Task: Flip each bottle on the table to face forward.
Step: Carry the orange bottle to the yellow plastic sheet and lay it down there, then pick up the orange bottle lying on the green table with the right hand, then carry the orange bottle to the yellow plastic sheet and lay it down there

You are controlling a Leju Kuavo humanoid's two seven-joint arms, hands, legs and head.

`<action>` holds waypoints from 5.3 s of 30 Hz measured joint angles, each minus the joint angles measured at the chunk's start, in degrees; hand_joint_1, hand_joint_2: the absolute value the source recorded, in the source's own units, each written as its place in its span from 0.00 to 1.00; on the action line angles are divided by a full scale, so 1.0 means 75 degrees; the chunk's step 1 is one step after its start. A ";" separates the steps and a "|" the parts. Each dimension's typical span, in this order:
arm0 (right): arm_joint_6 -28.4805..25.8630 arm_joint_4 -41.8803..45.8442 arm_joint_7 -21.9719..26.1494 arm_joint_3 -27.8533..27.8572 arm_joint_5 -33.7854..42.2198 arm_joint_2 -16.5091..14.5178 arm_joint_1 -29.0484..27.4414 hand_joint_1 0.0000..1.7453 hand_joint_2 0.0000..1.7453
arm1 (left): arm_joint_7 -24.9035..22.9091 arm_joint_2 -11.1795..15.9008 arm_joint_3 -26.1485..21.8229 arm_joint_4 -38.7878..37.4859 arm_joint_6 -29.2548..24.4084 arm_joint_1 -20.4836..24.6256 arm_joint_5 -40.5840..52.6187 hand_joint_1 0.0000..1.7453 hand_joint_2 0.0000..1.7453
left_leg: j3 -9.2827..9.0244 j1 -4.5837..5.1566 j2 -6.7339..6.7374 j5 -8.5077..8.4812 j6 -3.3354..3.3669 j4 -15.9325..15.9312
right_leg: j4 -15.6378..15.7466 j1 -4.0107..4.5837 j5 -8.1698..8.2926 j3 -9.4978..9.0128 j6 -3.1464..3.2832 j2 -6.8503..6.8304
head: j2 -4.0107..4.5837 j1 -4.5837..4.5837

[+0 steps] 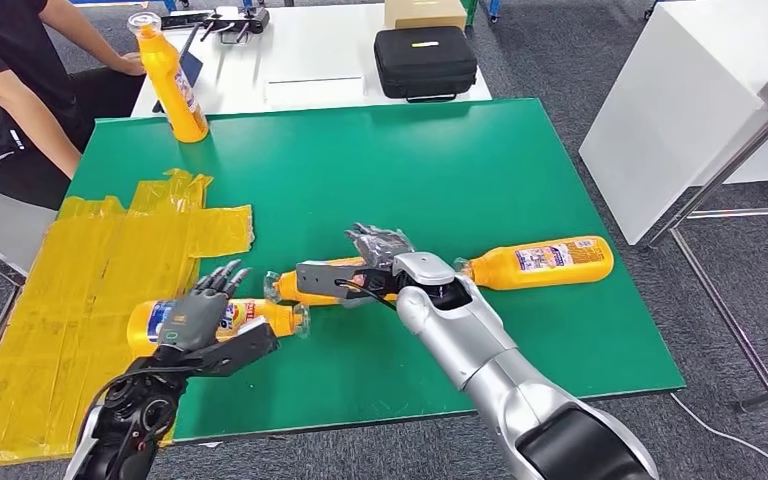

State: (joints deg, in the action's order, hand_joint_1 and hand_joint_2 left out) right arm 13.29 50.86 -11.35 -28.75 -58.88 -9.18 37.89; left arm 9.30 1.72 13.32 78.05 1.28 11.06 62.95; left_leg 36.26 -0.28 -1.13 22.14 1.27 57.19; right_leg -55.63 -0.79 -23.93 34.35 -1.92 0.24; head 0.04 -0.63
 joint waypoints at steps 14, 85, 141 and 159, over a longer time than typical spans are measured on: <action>-0.0222 -0.1377 0.0107 0.0257 -0.0909 -0.0372 0.0356 0.00 1.00 | 0.0993 -0.0022 -0.1098 0.2987 -0.1846 -0.0985 -0.1722 0.00 0.00 | 0.0020 -0.0002 0.0011 0.0002 -0.0001 0.0000 | 0.0001 -0.0002 -0.0001 0.0026 0.0001 0.0010 | 0.0000 0.0001; -0.2738 0.0869 0.1874 0.0140 0.4721 -0.1232 0.0544 1.00 1.00 | 0.1362 0.1834 0.0454 0.1385 0.0244 0.1309 -1.4662 0.00 1.00 | 0.0049 -0.0021 0.0067 -0.0019 -0.0025 0.0000 | -0.0012 0.0020 0.0027 0.0077 0.0033 0.0047 | 0.0000 0.0002; -0.3230 -0.2196 0.1194 -0.3520 0.6240 -0.1448 0.2121 1.00 1.00 | 0.1645 0.3078 0.3814 0.0582 0.0173 0.3109 -1.6664 1.00 1.00 | 0.0062 -0.0027 0.0082 -0.0019 -0.0028 0.0002 | -0.0012 0.0021 0.0034 0.0101 0.0047 0.0058 | 0.0000 0.0005; -0.2976 -0.0770 0.1437 -0.1947 0.5587 -0.0340 0.2012 0.00 0.00 | 0.3156 0.3741 0.2451 -0.0513 -0.5258 0.2640 -0.8468 1.00 1.00 | 0.0057 -0.0027 0.0089 -0.0020 -0.0029 0.0002 | -0.0014 0.0021 0.0038 0.0100 0.0050 0.0074 | 0.0000 0.0001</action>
State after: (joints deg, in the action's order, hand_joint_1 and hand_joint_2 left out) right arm -9.03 45.08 -0.57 -43.35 -16.98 -11.73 52.97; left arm 32.97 29.77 31.70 74.20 -38.16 30.86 -0.56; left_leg 36.69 -0.49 -0.46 21.99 1.06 57.21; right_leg -55.74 -0.63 -23.65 35.09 -1.55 0.80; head 0.04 -0.62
